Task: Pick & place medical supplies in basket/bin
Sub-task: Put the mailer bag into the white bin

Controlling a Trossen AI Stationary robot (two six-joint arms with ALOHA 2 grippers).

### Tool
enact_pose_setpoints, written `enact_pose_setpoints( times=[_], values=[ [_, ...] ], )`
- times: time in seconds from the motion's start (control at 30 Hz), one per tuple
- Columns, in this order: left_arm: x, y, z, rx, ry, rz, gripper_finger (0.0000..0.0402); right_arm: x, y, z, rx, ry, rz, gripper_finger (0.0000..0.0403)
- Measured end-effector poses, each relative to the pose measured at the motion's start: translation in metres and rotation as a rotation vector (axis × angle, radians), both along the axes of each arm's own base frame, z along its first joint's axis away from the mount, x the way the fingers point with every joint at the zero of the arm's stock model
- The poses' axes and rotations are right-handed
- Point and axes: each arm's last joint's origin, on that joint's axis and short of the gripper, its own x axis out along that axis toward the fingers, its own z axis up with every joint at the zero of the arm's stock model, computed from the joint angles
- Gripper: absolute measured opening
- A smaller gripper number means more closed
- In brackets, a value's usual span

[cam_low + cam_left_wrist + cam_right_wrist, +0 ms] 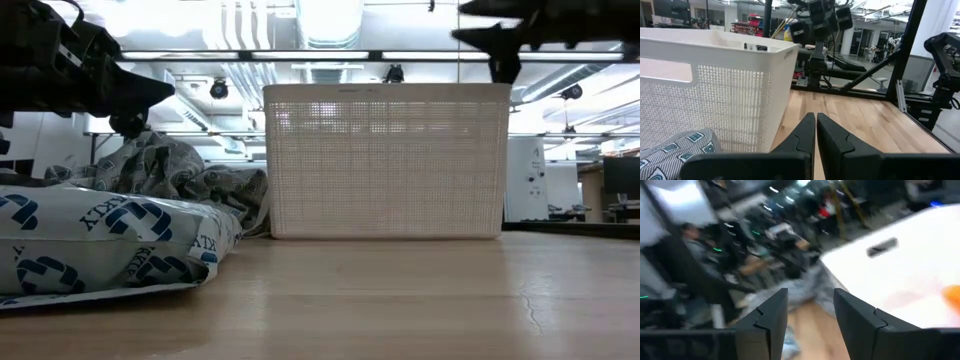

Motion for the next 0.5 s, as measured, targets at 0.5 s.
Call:
enact_pose_setpoints(
  times=[0.5],
  values=[
    [0.0,0.0,0.0,0.0,0.0,0.0,0.0,-0.029,0.004,-0.006,-0.235,-0.3,-0.072,0.0124]
  ],
)
